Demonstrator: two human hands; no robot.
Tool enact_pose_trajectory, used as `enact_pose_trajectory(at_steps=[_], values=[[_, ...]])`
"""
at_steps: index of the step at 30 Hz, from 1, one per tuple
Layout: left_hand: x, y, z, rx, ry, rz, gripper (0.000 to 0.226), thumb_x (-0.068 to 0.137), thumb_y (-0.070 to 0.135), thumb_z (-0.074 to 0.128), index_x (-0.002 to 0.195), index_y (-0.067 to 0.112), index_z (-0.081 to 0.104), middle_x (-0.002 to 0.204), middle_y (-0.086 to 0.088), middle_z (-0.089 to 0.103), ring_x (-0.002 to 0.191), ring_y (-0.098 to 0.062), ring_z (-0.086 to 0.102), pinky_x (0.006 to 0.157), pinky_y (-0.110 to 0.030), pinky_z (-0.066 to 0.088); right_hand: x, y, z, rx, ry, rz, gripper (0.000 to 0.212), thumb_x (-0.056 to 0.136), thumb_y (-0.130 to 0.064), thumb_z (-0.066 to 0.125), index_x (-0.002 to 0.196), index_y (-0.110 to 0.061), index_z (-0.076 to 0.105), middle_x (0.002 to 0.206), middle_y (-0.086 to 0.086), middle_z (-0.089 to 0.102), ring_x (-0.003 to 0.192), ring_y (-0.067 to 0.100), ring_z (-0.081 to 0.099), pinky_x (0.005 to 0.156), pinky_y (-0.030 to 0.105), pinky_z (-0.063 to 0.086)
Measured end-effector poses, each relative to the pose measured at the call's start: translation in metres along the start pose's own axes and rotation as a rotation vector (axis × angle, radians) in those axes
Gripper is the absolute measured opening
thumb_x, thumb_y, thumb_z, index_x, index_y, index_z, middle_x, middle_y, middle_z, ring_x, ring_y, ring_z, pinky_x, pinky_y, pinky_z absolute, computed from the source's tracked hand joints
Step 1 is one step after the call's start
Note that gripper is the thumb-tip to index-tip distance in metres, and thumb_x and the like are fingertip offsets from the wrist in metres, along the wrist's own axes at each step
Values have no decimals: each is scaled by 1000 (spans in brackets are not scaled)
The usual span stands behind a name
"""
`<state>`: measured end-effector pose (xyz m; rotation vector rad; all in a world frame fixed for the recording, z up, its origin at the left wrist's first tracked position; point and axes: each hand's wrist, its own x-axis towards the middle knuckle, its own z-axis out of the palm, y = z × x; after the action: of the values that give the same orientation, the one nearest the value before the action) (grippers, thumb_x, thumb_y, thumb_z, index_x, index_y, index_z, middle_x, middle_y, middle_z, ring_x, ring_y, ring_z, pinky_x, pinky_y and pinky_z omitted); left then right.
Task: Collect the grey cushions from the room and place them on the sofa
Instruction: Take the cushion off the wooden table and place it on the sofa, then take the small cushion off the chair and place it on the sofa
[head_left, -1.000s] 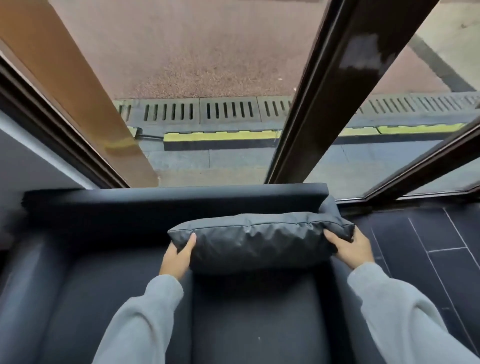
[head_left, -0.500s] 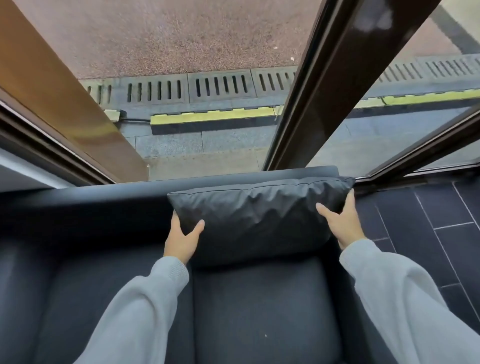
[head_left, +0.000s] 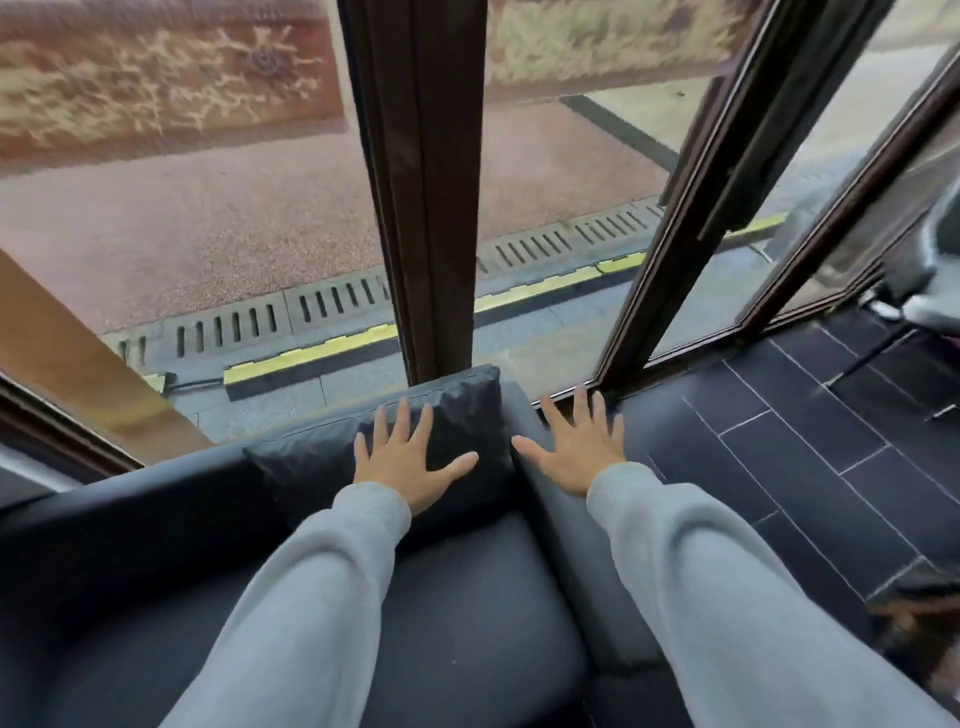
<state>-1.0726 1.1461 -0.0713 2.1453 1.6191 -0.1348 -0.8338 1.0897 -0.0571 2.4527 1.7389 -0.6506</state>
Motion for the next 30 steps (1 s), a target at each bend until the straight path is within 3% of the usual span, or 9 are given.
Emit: enact_pose_trajectory(at_steps=[4, 8, 13, 16, 23, 30], values=[[-66, 109, -9, 116, 59, 169, 127, 50, 107, -7, 161, 45, -9, 168, 5, -28, 153, -30, -30, 120, -63, -12, -101, 86, -45, -14, 108, 70, 97, 85, -93, 21, 166, -43, 0, 174, 14, -18, 159, 35, -20, 122, 63, -12], [-148, 228, 7, 133, 60, 305, 126, 50, 111, 1, 159, 48, -14, 156, 13, -40, 152, -26, -34, 118, -64, -16, -221, 194, -75, 1, 171, 198, 105, 76, -99, 15, 165, -46, -3, 173, 14, -21, 158, 37, -22, 121, 65, -15], [-265, 397, 48, 152, 22, 478, 131, 40, 110, -4, 152, 48, -29, 168, 7, -30, 154, -29, -29, 118, -66, -14, -401, 359, -82, 26, 211, 425, 118, 61, -104, 3, 163, -47, -8, 172, 14, -27, 156, 36, -29, 119, 65, -20], [-318, 495, 74, 188, -7, 615, 121, 47, 109, -1, 146, 49, -37, 166, 5, -35, 153, -32, -31, 120, -69, -11, -492, 445, -89, 52, 273, 605, 118, 61, -105, 4, 163, -48, -8, 172, 14, -25, 156, 34, -30, 119, 65, -21], [-430, 697, 159, 324, -92, 966, 115, 62, 106, 14, 153, 50, -27, 165, 4, -38, 152, -32, -33, 117, -68, -16, -668, 598, -78, 199, 343, 969, 113, 66, -105, 8, 162, -50, -8, 171, 12, -28, 156, 36, -30, 120, 64, -21], [-502, 857, 277, 411, -180, 1201, 108, 67, 103, 15, 154, 51, -25, 164, 3, -39, 152, -31, -33, 116, -67, -17, -762, 728, -24, 307, 281, 1203, 107, 72, -102, 8, 163, -48, -8, 171, 12, -29, 155, 37, -30, 120, 63, -19]])
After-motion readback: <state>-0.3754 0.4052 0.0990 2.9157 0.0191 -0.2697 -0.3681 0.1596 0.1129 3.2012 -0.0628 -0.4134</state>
